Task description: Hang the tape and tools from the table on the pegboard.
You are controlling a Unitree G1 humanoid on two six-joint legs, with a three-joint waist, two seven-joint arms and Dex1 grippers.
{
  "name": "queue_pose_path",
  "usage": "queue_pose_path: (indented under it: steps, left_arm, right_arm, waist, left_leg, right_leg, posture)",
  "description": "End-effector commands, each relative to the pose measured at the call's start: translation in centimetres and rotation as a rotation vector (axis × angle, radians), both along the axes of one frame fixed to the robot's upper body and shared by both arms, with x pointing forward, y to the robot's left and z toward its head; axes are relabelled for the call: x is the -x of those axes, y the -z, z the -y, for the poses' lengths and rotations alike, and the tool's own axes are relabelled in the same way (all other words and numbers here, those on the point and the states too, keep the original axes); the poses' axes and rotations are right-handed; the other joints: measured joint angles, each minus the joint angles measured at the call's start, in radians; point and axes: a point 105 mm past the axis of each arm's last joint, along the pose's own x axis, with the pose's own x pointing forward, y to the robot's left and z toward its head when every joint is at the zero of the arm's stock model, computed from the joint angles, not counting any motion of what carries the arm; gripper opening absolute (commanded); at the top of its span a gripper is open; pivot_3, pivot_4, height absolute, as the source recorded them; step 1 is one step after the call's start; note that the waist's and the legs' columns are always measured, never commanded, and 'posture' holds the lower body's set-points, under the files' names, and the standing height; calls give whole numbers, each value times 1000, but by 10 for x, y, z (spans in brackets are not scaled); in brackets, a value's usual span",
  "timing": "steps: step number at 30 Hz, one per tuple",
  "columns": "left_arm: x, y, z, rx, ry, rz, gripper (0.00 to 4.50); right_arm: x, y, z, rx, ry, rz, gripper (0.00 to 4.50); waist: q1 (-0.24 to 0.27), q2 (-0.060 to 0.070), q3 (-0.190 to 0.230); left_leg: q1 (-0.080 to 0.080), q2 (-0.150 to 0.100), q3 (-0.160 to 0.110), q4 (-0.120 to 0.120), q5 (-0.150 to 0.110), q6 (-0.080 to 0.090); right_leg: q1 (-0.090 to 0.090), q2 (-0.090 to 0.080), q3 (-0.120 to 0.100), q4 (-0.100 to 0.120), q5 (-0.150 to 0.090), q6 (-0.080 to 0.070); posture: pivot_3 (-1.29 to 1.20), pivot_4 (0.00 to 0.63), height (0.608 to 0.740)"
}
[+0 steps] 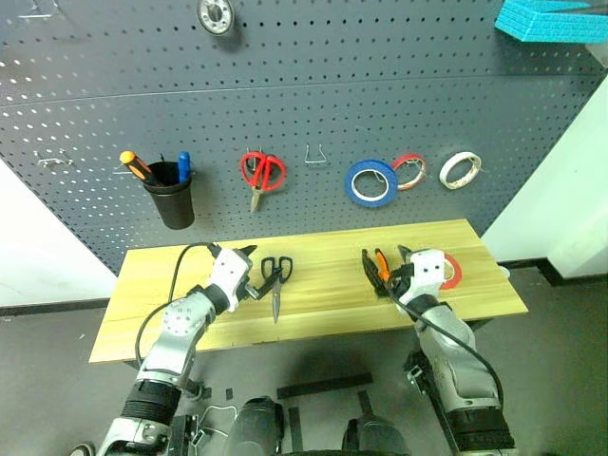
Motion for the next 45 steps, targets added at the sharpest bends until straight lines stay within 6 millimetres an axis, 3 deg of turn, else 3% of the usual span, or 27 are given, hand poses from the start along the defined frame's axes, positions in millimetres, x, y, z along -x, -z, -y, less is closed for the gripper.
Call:
queue_pose_path:
  steps: [1, 2, 10, 18, 20, 26, 32, 39, 45]
  left_arm:
    - [-2, -28, 5, -7, 45, 22, 4118]
    - [-3, -33, 5, -20, 52, 17, 4118]
    - [-2, -38, 2, -99, 39, -56, 4118]
    - [21, -42, 16, -105, 111, -123, 4118]
    - [25, -47, 19, -107, 128, -125, 4118]
    - [34, -73, 30, -117, 245, -102, 4118]
    - [28, -73, 25, -147, 249, -101, 4118]
    - [36, -72, 30, -141, 273, -108, 4118]
    - [40, -74, 30, -139, 280, -108, 4118]
  right_arm:
    - [-10, -23, 6, 68, 39, 4, 4500]
    - [-16, -24, 9, 97, 43, -26, 4500]
    - [-38, -35, 32, 183, 105, -82, 4500]
    - [-55, -35, 53, 262, 134, -115, 4500]
    - [-58, -31, 60, 257, 145, -147, 4500]
    - [-71, -25, 78, 257, 146, -193, 4500]
    - [-81, -20, 89, 264, 141, -220, 4500]
    - [-86, -15, 99, 257, 124, -255, 4500]
    - [-95, -25, 104, 216, 117, -261, 4500]
  waist:
    - [-15, -2, 31]
    - [-21, -4, 49]
    - [-29, -9, 149]
    - [-25, -14, 212]
    - [-25, -14, 225]
    - [-26, -13, 255]
    - [-45, -16, 274]
    - [-49, -18, 293]
    - [-48, -18, 296]
  left_leg:
    - [-1, 0, 0, 0, 0, 0]
    - [5, 1, 0, -1, 0, 0]
    - [-2, 0, 1, -6, 3, -1]
    - [-8, 2, 22, -6, 3, -2]
    - [-8, 2, 24, -6, 3, -2]
    - [-8, 2, 24, -7, 4, -3]
    - [-9, 1, 24, -8, 6, -7]
    - [-9, 1, 25, -8, 6, -7]
    - [-9, 1, 25, -8, 6, -8]
  right_leg:
    - [-1, 0, 1, 1, 0, 0]
    - [1, -1, 1, 1, -1, -1]
    - [-8, 0, 9, 3, 1, -2]
    - [-29, -1, 26, 12, 1, 0]
    - [-31, 0, 29, 13, 2, 1]
    - [-31, 0, 29, 13, 2, 2]
    - [-31, -1, 29, 11, 2, 3]
    - [-32, -1, 29, 11, 2, 3]
    - [-32, -1, 29, 11, 2, 3]
  posture:
    - [61, 223, 717]
    - [52, 264, 717]
    - [56, 345, 717]
    - [61, 386, 740]
    - [63, 398, 740]
    - [67, 414, 740]
    - [68, 426, 740]
    - [72, 432, 740]
    - [78, 433, 740]
